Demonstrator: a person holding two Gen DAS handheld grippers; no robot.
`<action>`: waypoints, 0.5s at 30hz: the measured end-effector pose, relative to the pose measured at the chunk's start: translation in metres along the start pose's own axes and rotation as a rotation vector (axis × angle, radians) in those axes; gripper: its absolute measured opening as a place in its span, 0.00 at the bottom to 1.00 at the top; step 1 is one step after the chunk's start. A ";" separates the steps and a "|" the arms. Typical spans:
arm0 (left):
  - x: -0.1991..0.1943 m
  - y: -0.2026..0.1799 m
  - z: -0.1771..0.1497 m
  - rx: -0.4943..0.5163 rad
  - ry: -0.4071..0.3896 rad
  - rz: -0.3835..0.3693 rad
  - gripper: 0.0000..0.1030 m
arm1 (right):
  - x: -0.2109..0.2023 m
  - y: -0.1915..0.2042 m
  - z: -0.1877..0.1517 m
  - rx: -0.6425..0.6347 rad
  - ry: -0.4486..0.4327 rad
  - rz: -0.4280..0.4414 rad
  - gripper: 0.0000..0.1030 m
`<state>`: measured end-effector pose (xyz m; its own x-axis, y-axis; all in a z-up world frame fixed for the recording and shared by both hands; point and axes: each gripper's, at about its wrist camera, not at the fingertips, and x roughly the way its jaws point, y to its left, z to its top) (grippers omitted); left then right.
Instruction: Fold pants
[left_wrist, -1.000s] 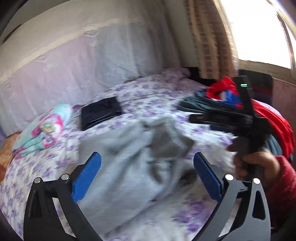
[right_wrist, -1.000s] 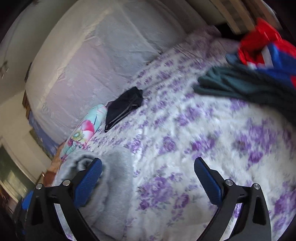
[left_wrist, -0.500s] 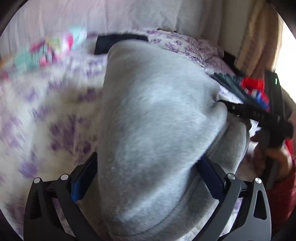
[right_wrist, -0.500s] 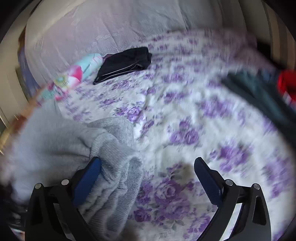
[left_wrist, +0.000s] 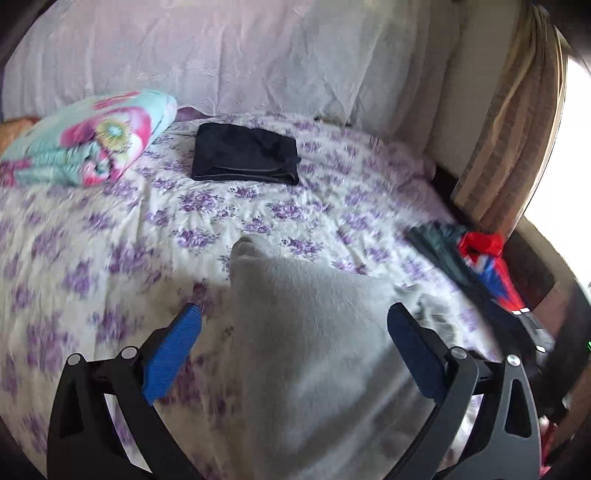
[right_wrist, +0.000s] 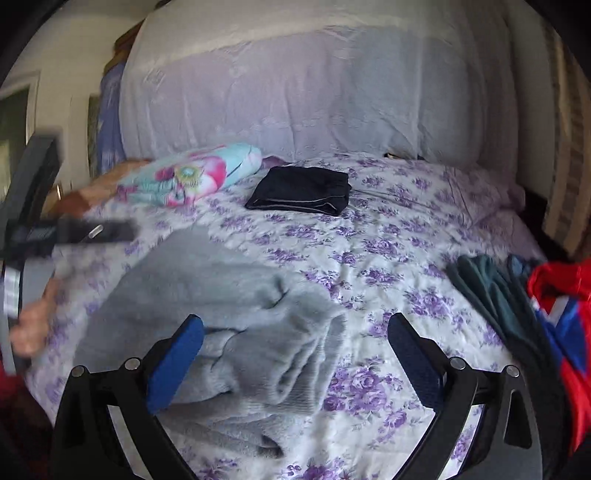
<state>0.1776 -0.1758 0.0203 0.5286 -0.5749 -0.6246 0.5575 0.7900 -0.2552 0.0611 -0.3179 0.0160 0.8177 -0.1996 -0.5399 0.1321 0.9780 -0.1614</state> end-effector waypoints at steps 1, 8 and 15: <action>0.021 -0.002 0.003 0.024 0.026 0.083 0.96 | 0.008 0.004 -0.005 -0.027 0.026 -0.030 0.97; 0.077 0.042 -0.002 -0.110 0.180 0.046 0.96 | 0.051 -0.034 -0.049 0.208 0.218 0.213 0.97; 0.037 0.030 -0.011 -0.039 0.046 0.101 0.96 | 0.043 -0.041 -0.055 0.281 0.183 0.275 0.97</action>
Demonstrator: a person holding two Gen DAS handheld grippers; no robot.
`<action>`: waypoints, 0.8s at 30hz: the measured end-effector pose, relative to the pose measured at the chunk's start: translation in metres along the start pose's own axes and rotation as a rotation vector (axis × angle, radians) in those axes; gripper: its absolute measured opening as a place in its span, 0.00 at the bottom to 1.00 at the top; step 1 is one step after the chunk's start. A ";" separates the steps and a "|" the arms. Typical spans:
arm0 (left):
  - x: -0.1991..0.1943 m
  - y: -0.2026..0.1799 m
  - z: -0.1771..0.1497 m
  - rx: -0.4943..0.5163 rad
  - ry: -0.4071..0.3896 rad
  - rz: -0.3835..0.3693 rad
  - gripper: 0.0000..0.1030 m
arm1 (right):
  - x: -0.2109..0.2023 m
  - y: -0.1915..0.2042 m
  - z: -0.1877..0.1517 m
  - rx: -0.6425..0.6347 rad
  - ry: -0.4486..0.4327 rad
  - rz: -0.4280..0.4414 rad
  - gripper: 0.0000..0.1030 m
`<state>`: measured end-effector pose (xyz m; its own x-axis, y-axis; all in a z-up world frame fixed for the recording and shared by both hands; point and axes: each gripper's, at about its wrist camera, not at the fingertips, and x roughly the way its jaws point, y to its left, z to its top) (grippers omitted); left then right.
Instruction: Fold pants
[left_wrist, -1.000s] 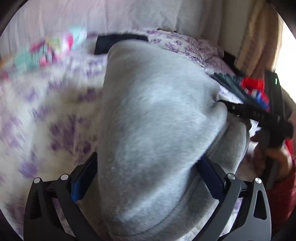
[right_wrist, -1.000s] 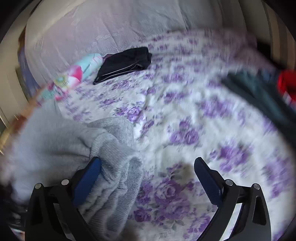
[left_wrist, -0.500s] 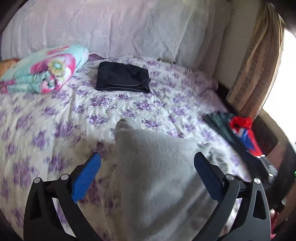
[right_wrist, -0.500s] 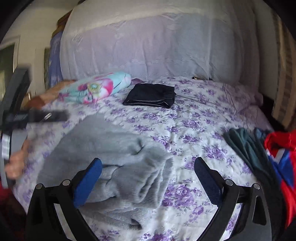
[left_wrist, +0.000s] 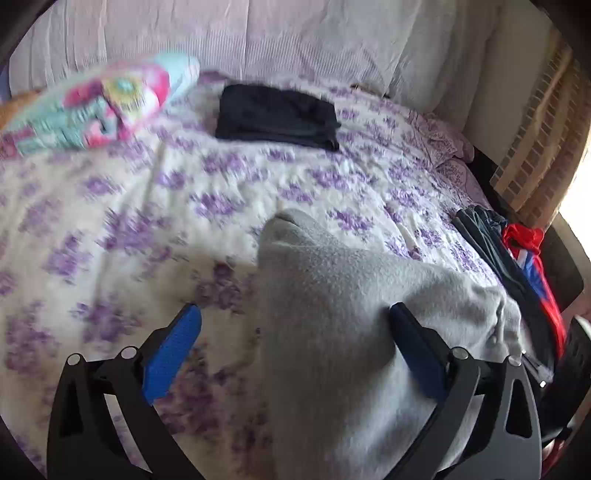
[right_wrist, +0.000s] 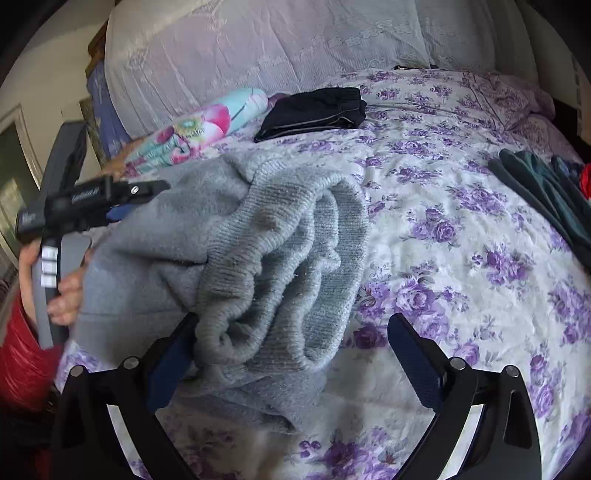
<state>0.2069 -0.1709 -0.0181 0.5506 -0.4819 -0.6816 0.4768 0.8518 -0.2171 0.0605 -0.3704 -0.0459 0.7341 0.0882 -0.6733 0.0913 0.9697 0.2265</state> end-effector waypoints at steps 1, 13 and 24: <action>-0.008 -0.001 -0.003 0.027 -0.031 0.032 0.96 | -0.003 -0.003 -0.001 0.029 -0.007 0.024 0.97; -0.046 0.027 -0.052 -0.060 -0.059 0.134 0.96 | -0.022 -0.013 -0.003 0.192 -0.061 0.103 0.97; -0.038 0.037 -0.067 -0.089 -0.045 0.178 0.96 | 0.023 0.002 0.005 0.135 0.060 0.039 0.97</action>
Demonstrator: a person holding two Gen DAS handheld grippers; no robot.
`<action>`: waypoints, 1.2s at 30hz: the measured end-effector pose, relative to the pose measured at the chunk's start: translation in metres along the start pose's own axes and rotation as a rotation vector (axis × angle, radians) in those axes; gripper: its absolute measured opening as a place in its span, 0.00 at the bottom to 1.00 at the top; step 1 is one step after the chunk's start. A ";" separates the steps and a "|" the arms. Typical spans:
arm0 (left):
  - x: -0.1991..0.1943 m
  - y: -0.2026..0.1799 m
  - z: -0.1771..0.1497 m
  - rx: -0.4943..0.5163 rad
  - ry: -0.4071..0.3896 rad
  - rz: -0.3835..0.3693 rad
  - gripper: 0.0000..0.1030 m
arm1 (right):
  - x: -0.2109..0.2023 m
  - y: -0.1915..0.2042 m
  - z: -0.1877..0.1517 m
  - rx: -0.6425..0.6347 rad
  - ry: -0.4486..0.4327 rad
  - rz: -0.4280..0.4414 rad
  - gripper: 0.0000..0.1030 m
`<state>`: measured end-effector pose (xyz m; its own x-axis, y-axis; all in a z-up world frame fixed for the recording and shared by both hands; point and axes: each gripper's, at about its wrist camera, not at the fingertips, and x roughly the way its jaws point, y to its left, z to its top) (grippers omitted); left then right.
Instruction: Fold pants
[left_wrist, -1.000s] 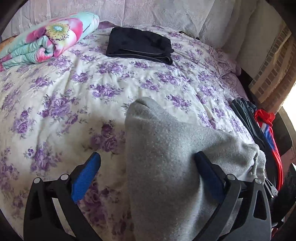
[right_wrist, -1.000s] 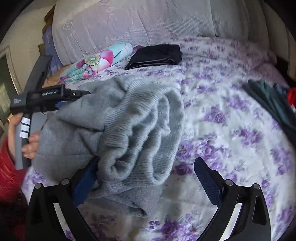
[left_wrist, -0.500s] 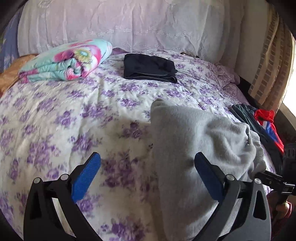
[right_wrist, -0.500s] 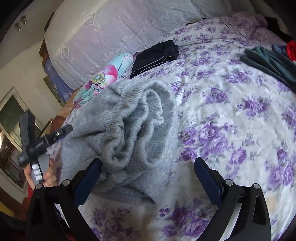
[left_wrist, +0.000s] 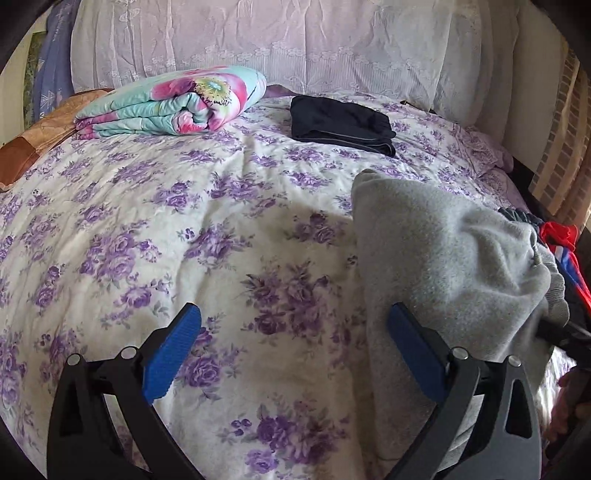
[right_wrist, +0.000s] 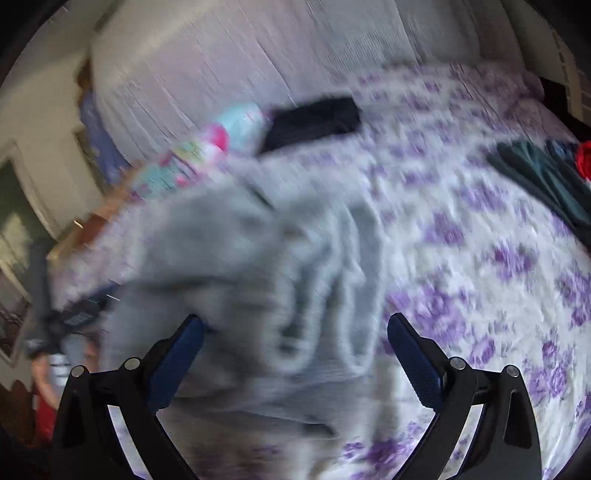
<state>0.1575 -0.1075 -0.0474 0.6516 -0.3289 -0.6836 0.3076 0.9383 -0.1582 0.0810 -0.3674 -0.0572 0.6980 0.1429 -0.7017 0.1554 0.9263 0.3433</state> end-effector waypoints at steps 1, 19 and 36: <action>0.001 0.001 -0.001 -0.002 0.003 0.000 0.96 | 0.003 -0.011 -0.001 0.057 0.009 0.059 0.97; -0.031 -0.011 -0.011 0.038 -0.024 -0.012 0.95 | -0.047 -0.034 -0.015 0.122 -0.087 0.137 0.97; -0.039 -0.042 -0.021 0.081 0.045 -0.164 0.95 | -0.052 -0.046 -0.017 0.202 -0.096 0.207 0.97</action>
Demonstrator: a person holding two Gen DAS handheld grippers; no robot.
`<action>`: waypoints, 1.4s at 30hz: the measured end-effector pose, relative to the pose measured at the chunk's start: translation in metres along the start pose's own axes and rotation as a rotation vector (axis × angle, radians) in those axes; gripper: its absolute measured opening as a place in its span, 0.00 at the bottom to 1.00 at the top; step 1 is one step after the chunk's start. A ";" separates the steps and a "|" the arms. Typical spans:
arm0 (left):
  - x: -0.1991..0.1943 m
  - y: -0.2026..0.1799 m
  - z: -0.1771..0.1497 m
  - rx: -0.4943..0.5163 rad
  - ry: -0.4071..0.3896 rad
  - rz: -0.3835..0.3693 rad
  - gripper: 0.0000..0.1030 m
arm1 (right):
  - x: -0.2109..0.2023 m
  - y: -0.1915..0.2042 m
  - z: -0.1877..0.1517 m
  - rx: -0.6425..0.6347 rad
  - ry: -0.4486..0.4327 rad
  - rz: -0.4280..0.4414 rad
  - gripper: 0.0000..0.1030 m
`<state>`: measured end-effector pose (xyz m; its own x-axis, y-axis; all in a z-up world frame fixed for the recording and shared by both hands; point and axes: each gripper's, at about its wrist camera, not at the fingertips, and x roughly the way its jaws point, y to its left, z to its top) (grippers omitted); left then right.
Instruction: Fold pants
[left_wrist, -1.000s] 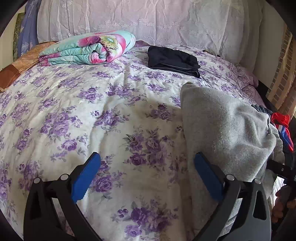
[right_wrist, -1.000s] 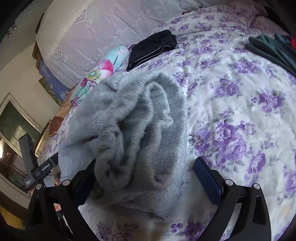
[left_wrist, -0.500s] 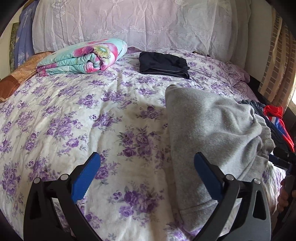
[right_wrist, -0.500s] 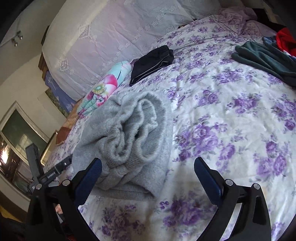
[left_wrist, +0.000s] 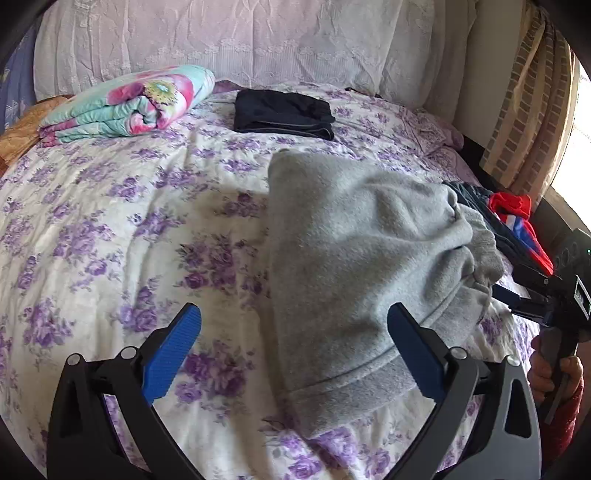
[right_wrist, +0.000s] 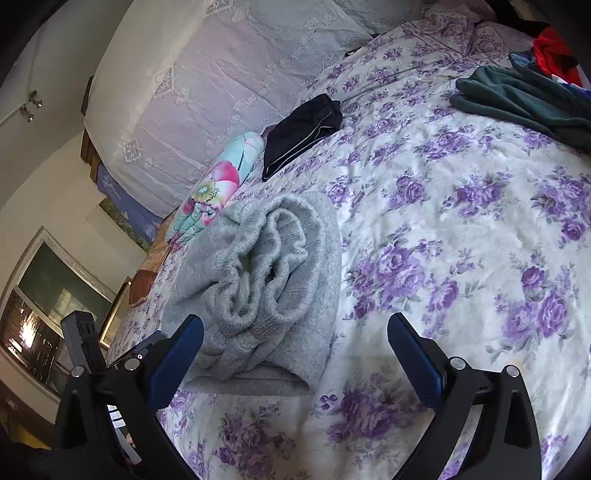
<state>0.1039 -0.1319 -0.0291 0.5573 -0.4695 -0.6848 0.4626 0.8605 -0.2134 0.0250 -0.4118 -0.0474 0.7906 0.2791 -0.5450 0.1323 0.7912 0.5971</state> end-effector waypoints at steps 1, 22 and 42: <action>0.002 -0.002 -0.001 0.005 0.006 -0.001 0.95 | 0.001 0.001 0.001 -0.001 0.004 0.003 0.97; 0.074 -0.002 0.015 -0.105 0.191 -0.379 0.84 | 0.095 -0.008 0.052 0.045 0.261 0.117 0.97; 0.081 0.015 0.204 0.036 0.014 -0.316 0.43 | 0.127 0.074 0.231 -0.163 0.021 0.156 0.57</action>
<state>0.2966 -0.1977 0.0541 0.3723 -0.7098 -0.5981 0.6357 0.6645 -0.3929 0.2729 -0.4439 0.0635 0.7809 0.4150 -0.4668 -0.0901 0.8144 0.5733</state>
